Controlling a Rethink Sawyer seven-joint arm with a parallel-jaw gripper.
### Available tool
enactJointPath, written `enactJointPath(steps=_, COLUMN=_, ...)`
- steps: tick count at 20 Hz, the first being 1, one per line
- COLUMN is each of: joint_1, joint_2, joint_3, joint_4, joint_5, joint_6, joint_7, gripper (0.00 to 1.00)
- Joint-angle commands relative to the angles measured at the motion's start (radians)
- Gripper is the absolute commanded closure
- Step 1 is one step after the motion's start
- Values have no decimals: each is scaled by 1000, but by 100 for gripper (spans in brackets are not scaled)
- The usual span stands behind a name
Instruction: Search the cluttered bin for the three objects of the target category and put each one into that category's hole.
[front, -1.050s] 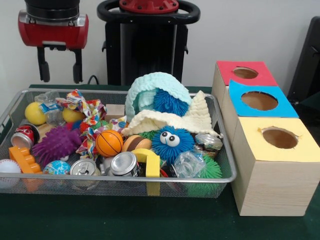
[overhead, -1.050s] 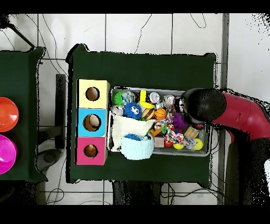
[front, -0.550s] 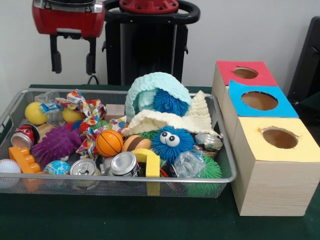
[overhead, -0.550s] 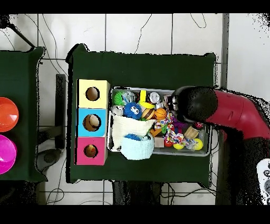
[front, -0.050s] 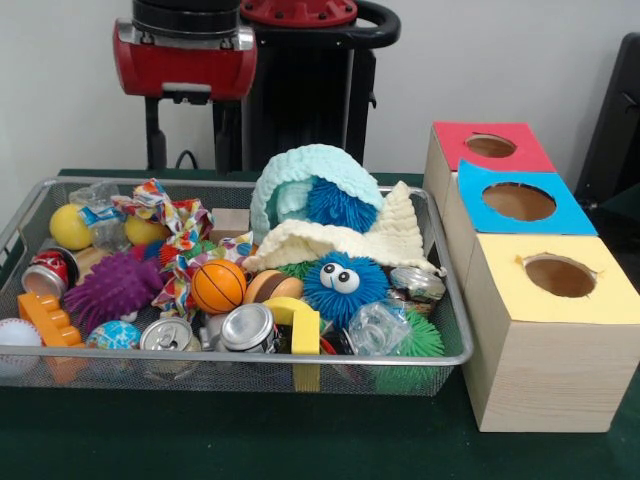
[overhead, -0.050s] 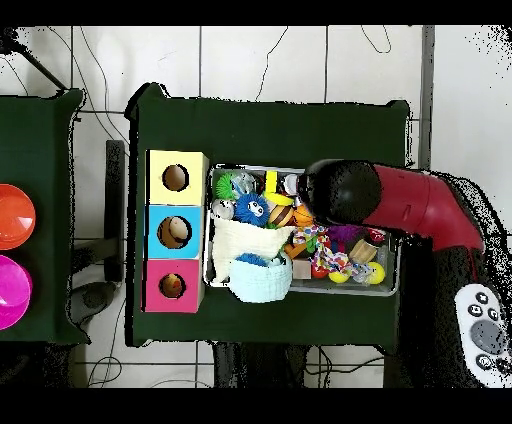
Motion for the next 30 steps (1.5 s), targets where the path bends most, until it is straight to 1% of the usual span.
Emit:
enactJointPath(steps=1, joint_1=26, joint_2=80, joint_3=16, joint_4=52, joint_5=43, joint_6=-62, joint_7=206, gripper=0)
enactJointPath(steps=11, joint_1=61, joint_2=54, joint_3=-19, joint_4=63, joint_5=71, joint_6=-51, joint_7=215, gripper=0)
enactJointPath(steps=13, joint_1=58, joint_2=46, joint_3=-22, joint_4=78, joint_5=76, joint_6=-60, joint_7=207, gripper=0)
enactJointPath(steps=15, joint_1=55, joint_2=47, joint_3=-21, joint_4=76, joint_5=80, joint_6=-54, joint_7=195, gripper=0)
enactJointPath(steps=19, joint_1=51, joint_2=52, joint_3=-19, joint_4=70, joint_5=86, joint_6=-49, joint_7=178, gripper=0)
enactJointPath(steps=22, joint_1=42, joint_2=69, joint_3=-10, joint_4=66, joint_5=91, joint_6=-59, joint_7=166, gripper=0)
enactJointPath(steps=27, joint_1=53, joint_2=84, joint_3=-16, joint_4=67, joint_5=86, joint_6=-84, joint_7=177, gripper=0)
enactJointPath(steps=30, joint_1=64, joint_2=108, joint_3=-20, joint_4=52, joint_5=78, joint_6=-92, joint_7=186, gripper=0)
